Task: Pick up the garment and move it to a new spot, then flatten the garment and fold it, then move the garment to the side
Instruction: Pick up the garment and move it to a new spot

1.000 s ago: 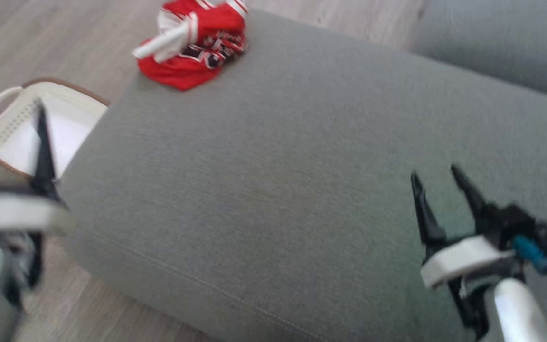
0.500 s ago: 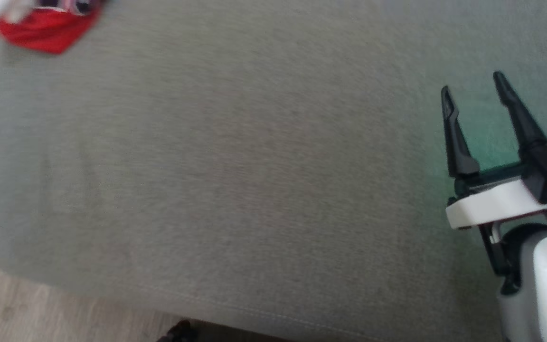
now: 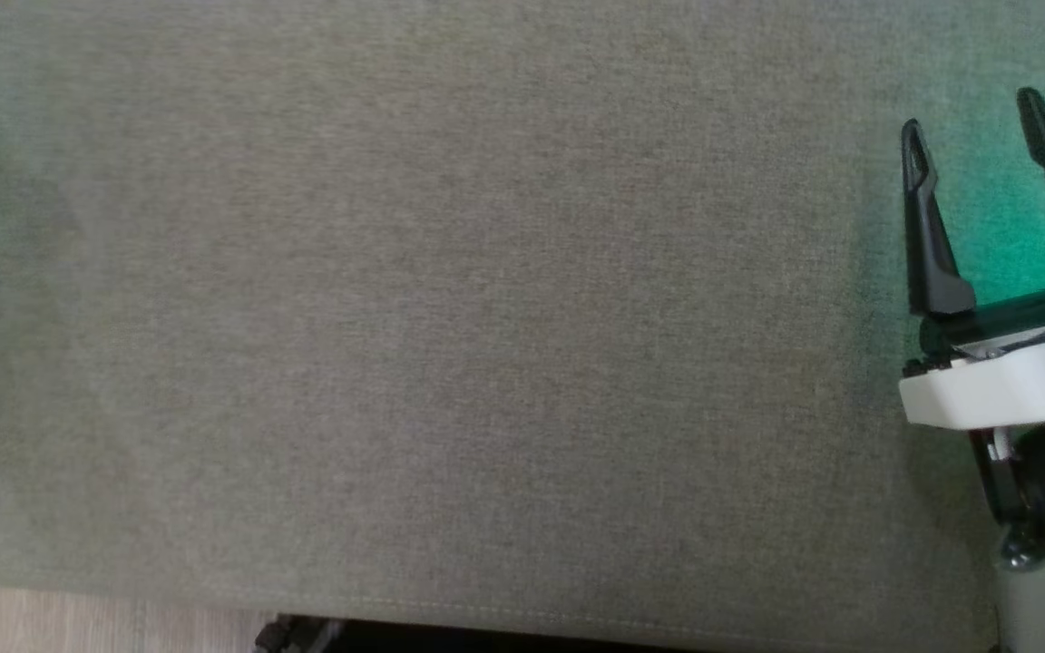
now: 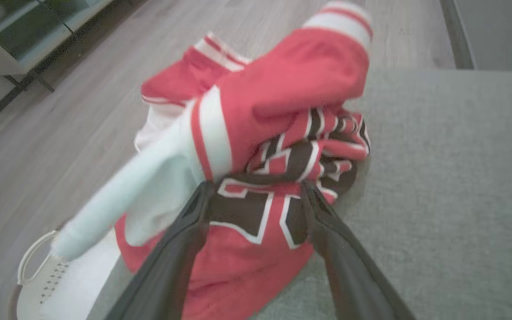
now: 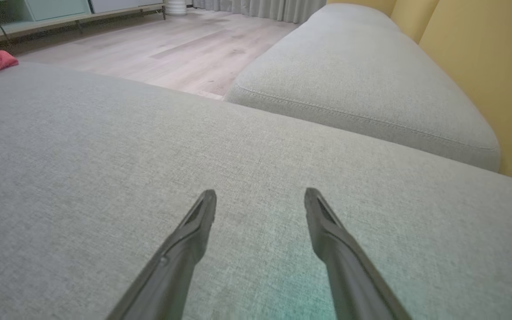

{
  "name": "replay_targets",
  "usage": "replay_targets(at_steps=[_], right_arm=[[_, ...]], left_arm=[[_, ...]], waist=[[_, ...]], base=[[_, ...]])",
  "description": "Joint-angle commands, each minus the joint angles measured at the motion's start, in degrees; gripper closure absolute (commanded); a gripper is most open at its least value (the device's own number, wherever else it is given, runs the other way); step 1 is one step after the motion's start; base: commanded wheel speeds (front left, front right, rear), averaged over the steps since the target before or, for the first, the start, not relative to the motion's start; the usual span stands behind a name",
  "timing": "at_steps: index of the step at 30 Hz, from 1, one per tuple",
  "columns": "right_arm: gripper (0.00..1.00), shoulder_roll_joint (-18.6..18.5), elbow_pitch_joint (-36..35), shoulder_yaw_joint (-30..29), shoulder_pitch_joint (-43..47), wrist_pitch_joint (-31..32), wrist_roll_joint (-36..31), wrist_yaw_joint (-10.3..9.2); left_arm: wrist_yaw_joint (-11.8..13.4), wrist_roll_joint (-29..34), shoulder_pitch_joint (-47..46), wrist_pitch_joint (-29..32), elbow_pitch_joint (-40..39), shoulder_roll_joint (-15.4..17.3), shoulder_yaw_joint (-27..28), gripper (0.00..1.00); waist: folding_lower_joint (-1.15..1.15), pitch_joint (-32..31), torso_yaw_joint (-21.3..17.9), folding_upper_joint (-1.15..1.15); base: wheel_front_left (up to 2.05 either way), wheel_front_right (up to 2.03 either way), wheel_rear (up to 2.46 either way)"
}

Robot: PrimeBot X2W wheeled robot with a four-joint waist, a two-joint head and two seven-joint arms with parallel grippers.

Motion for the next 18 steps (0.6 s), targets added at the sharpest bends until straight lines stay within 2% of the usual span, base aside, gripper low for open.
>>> replay_targets(at_steps=[1, 5, 6, 7, 8, 18], right_arm=[[0.00, -0.27, -2.51, 1.00, 0.63, 0.24, -0.23, 0.37], [0.00, -0.37, -2.60, 0.73, 0.48, 0.01, -0.09, 0.37], [0.00, -0.23, -2.43, 0.75, 0.31, -0.13, -0.08, 0.37], [0.00, -0.14, -2.35, 0.78, 0.15, -0.25, -0.05, 0.37], [0.00, -0.07, -2.20, 0.80, -0.03, -0.36, -0.03, 0.37], [0.00, 1.52, 2.78, 1.13, -1.57, -3.78, 0.94, 0.37]], left_arm=[[-0.31, -0.16, -1.55, 0.60, 0.29, 3.53, 1.48, 0.00], [-1.53, -1.51, -1.94, 3.12, 4.21, 2.10, 1.16, 0.00], [-2.14, -2.08, -2.12, 3.85, 5.79, 1.61, 1.11, 0.53], [-2.37, -2.15, -2.21, 3.86, 6.41, 1.51, 1.02, 0.72], [-2.58, -2.11, -2.29, 3.69, 6.94, 1.47, 0.87, 1.00], [-4.50, 1.08, -5.15, -1.72, 7.71, 4.54, -1.58, 1.00]], waist=[[0.00, 1.33, -0.92, 0.00], [0.00, 1.93, -1.19, 0.00], [0.00, 1.81, -1.31, 0.00], [0.00, 1.69, -1.38, 0.00], [0.00, 1.55, -1.42, 0.00], [0.00, -4.62, -2.02, 0.00]], base=[[0.00, 0.00, 0.00], [0.00, 0.00, 0.00], [0.00, 0.00, 0.00], [0.00, 0.00, 0.00], [0.00, 0.00, 0.00], [0.00, 0.00, 0.00]])
